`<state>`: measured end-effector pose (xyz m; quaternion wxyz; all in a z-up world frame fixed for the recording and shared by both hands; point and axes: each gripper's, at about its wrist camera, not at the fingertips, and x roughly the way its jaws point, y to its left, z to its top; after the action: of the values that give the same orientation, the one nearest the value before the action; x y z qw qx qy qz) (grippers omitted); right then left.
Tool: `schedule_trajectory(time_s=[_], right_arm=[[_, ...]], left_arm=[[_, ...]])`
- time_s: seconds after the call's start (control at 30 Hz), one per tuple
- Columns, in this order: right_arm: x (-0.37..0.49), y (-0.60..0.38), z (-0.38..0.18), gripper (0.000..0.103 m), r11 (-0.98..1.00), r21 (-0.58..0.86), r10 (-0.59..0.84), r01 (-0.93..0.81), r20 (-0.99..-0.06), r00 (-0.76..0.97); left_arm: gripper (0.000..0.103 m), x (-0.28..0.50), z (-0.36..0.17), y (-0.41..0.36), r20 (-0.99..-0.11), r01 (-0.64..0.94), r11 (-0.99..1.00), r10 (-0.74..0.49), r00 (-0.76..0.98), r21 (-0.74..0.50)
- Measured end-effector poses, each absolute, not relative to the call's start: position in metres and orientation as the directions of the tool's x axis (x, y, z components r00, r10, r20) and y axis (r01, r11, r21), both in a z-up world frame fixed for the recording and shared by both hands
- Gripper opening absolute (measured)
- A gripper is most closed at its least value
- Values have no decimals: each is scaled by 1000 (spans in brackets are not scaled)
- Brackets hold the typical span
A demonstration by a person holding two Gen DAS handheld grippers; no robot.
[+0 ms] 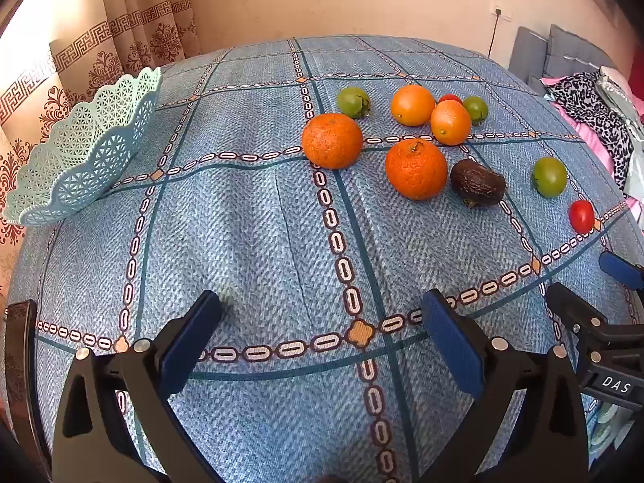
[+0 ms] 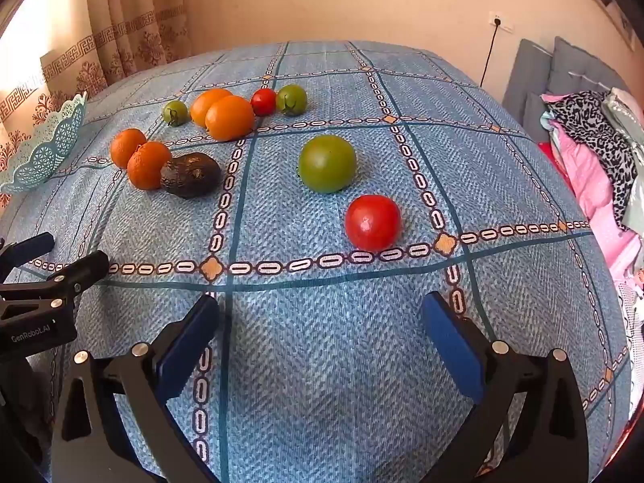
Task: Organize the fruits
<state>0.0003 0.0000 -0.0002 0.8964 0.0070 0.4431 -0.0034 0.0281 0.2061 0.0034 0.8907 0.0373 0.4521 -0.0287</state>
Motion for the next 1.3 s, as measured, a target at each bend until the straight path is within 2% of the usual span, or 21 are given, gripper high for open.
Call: schedule_trajectory(time_s=[1.3], right_arm=[[4, 2, -3, 98, 1000, 4, 8, -8, -804, 594]], left_arm=[[101, 29, 3, 206, -809, 85, 996, -16, 587, 42]])
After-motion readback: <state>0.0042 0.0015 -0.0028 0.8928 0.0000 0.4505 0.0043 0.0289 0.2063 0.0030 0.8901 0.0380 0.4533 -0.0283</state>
